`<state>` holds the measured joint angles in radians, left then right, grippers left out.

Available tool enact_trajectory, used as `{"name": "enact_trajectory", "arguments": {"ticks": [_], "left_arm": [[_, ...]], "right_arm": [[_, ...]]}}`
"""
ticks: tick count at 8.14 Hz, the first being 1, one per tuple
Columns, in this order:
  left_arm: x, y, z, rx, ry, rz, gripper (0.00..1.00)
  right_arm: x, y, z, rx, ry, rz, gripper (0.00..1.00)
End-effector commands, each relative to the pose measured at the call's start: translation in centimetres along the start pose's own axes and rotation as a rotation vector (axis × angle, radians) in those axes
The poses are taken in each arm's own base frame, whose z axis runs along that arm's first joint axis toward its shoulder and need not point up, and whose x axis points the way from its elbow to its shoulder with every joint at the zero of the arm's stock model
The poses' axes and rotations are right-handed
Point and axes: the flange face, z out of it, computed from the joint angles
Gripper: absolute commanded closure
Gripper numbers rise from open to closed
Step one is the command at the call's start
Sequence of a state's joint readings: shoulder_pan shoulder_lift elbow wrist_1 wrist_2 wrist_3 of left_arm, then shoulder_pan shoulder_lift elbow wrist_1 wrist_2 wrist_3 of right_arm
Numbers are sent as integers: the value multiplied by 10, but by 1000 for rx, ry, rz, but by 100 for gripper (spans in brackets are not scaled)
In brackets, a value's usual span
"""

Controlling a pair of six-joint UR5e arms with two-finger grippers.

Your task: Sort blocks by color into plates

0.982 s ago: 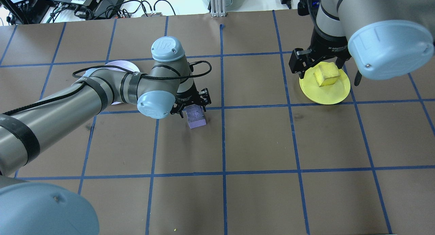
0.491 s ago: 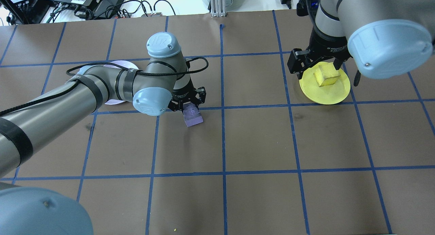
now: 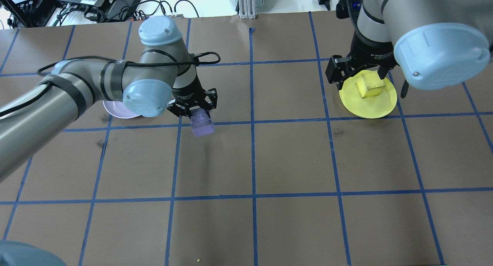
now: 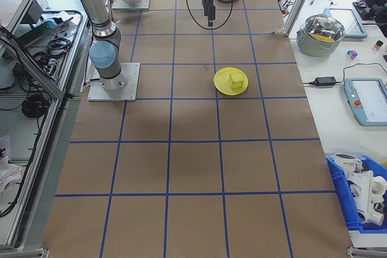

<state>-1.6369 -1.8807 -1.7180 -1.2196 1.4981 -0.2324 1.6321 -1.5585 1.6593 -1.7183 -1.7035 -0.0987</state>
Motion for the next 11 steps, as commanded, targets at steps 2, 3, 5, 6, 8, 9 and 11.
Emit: {"name": "enact_trajectory", "arguments": {"ticks": [2,3,5,6,8,9,11], "left_arm": [[-84,-64,-76,58,17,114,86],[-107,-88,-93,76,-15,165,86],[-147,-127,-103,83,-35,155,85],[-159,-135,-92,69,-24,205,85],[-183,-153,-63,34,-11,218,84],[-184,-155,-54,20,-11,216,84],[-188,-169,-21,-21,-10,213,84]], "right_arm": [[1,1,1,-12,9,8,0],[1,1,1,-10,6,8,0],[0,2,0,-8,2,15,0],[0,2,-2,-7,3,15,0],[0,5,-3,-16,-1,15,0],[0,5,-7,1,-1,14,0],[0,10,-10,-2,1,14,0]]}}
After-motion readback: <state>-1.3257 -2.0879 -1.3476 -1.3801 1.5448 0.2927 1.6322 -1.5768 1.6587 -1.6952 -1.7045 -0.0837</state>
